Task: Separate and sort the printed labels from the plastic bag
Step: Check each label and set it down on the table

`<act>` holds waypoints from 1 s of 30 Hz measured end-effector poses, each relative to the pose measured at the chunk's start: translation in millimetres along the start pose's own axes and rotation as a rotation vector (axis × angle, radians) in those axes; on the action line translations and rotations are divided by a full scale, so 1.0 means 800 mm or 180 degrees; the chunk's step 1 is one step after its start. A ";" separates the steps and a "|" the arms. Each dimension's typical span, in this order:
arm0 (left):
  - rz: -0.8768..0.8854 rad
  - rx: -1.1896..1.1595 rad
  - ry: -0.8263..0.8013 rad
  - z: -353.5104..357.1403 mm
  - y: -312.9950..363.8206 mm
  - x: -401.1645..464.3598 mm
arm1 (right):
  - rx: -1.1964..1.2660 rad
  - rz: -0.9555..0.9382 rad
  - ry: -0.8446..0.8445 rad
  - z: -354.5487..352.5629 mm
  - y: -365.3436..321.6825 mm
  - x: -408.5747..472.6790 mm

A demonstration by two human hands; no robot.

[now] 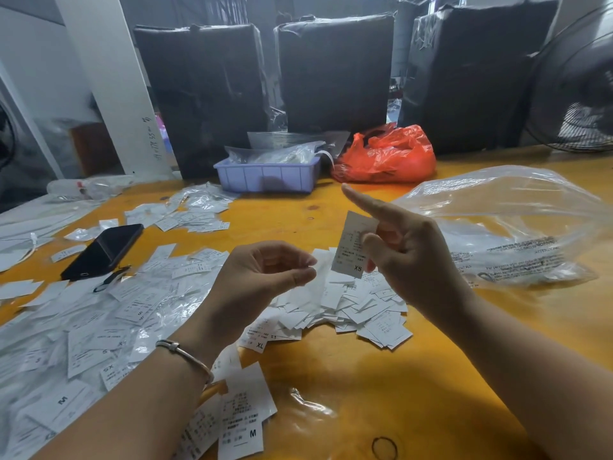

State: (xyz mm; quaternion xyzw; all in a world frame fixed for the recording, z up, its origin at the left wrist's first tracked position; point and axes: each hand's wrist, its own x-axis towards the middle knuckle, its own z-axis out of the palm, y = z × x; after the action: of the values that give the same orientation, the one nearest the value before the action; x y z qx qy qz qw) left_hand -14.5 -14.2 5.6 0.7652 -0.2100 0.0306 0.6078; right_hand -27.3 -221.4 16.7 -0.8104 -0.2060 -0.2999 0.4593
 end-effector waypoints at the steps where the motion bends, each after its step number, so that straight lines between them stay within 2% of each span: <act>1: 0.0023 0.0037 0.0019 0.000 0.000 0.000 | 0.0006 -0.0013 0.0067 -0.001 0.000 0.000; 5: 0.0129 0.0105 0.0115 0.000 0.001 -0.001 | -0.0195 -0.0383 0.0566 -0.003 -0.007 -0.002; 8: 0.0176 0.0123 0.0132 0.001 0.003 -0.002 | -0.0036 -0.0684 0.0708 0.000 -0.018 -0.006; 18: 0.0231 0.0075 0.0095 0.000 0.002 0.000 | -0.0049 -0.0739 0.0506 0.004 -0.019 -0.005; 25: 0.0061 -0.0207 -0.0010 -0.005 0.002 0.000 | 0.0093 -0.0529 0.0367 0.003 -0.016 -0.004; 30: -0.0042 -0.0281 -0.0161 -0.004 0.003 0.001 | 0.0300 -0.0324 0.0039 0.002 -0.010 -0.002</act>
State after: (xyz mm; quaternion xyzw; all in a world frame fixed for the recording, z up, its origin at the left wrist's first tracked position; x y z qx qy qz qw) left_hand -14.2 -12.0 8.8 0.7395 -0.2214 -0.0020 0.6357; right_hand -33.0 -216.1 19.7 -0.7744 -0.2580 -0.3178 0.4823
